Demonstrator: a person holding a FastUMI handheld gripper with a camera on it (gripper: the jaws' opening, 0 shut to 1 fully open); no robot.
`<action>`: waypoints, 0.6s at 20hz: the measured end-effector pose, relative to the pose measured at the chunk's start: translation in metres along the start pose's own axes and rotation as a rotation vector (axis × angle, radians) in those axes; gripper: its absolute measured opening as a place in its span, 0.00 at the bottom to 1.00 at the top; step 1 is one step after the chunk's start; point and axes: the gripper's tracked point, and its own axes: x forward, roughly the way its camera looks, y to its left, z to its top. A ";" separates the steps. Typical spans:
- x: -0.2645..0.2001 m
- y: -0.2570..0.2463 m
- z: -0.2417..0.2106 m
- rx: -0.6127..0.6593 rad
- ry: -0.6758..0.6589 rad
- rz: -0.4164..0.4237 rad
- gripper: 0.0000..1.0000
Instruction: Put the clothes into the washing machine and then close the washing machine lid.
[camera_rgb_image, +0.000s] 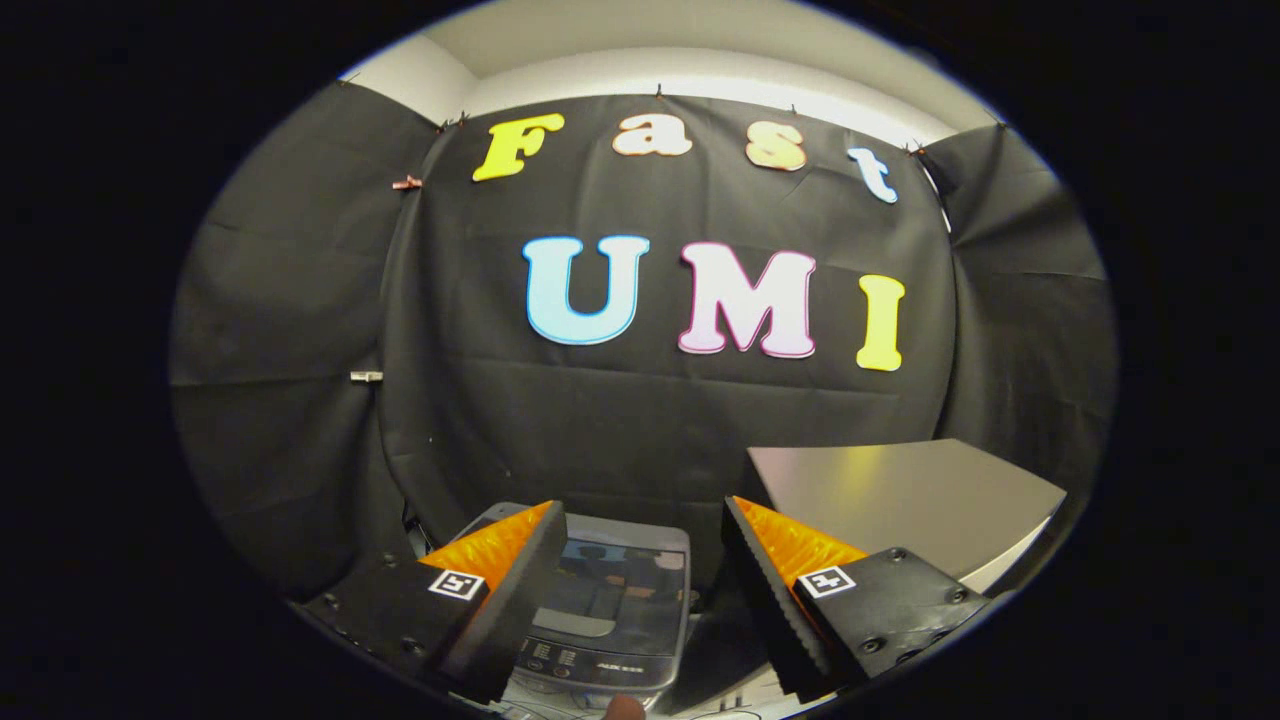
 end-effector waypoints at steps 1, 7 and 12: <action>-0.013 -0.013 0.003 -0.015 -0.017 0.007 0.98; -0.072 -0.113 -0.018 -0.041 -0.033 -0.081 0.98; -0.110 -0.171 -0.044 0.006 -0.039 -0.108 0.98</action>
